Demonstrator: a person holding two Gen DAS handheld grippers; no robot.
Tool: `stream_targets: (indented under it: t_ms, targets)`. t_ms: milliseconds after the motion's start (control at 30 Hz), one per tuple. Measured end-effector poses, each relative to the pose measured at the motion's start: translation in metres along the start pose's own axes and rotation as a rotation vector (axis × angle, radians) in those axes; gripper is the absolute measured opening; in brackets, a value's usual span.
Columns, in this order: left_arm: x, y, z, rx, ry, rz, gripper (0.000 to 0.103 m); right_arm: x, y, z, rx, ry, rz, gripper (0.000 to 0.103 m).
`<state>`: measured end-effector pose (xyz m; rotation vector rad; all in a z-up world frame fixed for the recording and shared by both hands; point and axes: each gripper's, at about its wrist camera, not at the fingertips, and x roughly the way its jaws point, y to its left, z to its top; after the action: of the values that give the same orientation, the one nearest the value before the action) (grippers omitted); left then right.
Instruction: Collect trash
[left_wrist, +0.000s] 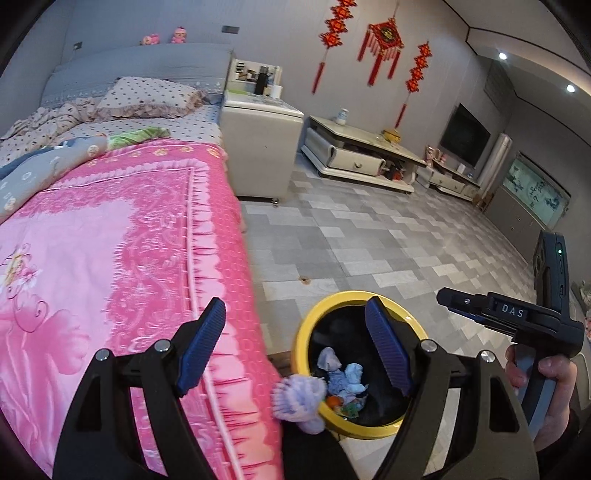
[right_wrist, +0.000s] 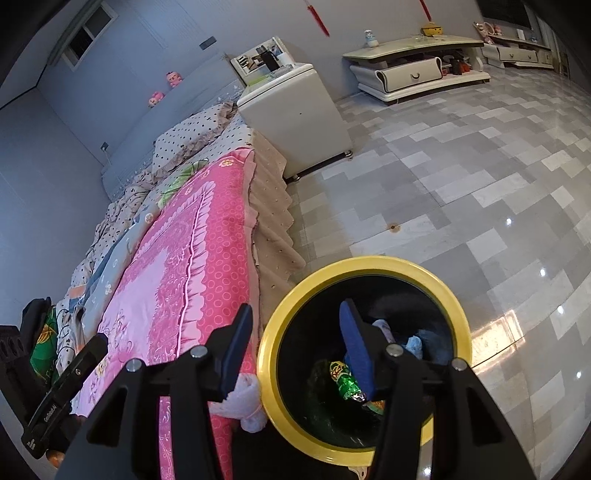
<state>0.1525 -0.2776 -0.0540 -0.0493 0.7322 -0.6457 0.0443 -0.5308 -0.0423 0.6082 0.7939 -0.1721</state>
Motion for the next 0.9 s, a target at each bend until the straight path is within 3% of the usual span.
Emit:
stream_targets:
  t_ms: [400,767,900]
  targets:
    - [-0.075,0.113,-0.006,-0.148,-0.097,0.177,0.074,0.037,0.115,-0.016,-0.177,0.075,0.106,0.047]
    - [-0.137,0.194,-0.033,-0.191,-0.146,0.387,0.074,0.075,0.223,-0.051,-0.347,0.129,0.184,0.047]
    - [-0.154,0.210,-0.039,-0.183,-0.172,0.441,0.080,0.082,0.249,-0.064,-0.384,0.108,0.172,0.068]
